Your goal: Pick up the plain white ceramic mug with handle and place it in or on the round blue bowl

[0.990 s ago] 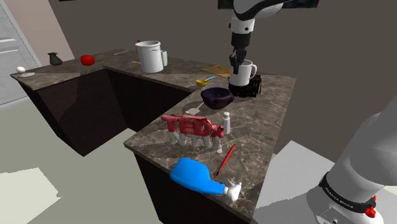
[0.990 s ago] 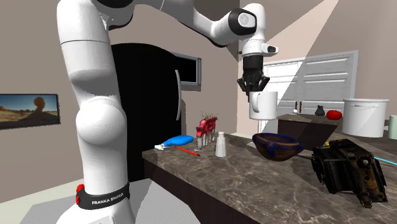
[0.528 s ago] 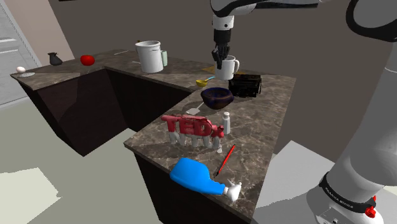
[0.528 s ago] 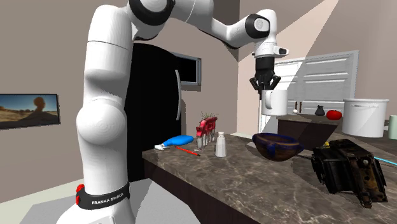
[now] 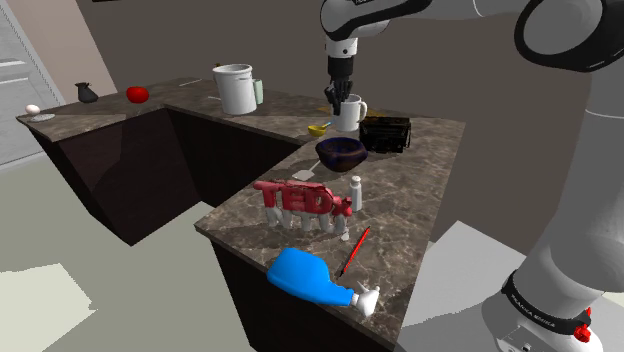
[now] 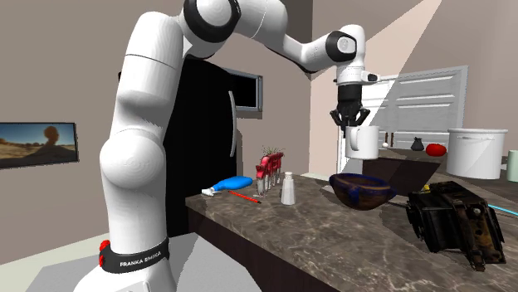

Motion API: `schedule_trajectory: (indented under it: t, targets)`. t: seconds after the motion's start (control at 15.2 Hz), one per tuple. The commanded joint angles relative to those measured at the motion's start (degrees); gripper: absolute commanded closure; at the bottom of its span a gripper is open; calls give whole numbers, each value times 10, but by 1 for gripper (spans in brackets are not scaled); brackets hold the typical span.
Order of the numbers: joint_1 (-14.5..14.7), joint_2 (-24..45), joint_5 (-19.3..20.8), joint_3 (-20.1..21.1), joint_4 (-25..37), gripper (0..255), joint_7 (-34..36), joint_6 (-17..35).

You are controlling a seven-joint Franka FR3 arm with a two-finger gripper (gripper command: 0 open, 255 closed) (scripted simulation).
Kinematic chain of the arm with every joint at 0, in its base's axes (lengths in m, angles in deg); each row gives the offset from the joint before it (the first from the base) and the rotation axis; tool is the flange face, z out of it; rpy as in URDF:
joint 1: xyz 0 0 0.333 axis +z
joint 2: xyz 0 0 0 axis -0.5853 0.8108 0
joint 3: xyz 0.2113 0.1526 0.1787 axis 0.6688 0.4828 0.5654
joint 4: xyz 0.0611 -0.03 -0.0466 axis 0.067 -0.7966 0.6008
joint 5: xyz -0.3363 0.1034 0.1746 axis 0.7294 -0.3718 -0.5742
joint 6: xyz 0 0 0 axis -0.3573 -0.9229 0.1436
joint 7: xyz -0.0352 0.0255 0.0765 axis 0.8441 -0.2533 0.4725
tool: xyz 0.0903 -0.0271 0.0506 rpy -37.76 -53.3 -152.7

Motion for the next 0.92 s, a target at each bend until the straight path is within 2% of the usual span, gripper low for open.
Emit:
schedule_trajectory:
  t: [0.0, 0.66, 0.86]
  targets:
    - [0, 1, 0, 0, -15, 255, 0, 16]
    - [1, 9, -1, 1, -81, 255, 0, 90]
    - [1, 10, -1, 1, -85, 255, -1, 95]
